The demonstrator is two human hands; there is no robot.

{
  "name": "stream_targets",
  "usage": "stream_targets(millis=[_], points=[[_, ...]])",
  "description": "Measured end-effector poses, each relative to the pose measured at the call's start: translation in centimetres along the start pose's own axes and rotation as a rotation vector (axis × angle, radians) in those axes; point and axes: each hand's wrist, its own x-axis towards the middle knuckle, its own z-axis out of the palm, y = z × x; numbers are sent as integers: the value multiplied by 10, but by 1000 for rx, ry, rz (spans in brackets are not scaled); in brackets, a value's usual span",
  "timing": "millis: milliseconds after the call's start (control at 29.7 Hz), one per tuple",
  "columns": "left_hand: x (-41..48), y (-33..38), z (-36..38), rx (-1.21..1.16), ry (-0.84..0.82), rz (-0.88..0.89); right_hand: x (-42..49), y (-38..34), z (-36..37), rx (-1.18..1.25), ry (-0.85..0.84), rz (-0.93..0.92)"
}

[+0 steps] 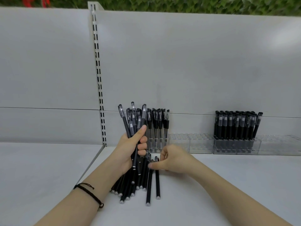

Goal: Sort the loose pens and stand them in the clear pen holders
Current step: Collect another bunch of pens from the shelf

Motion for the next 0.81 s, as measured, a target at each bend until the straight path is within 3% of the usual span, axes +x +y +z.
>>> stream_targets(millis=[572,807], points=[[-1,-2,-1,-24,-48,-49,-4,4,-24,-73,-122,37],[-2,-2,-1,-41,-35,-89,-6,3,-29,57,-112,60]])
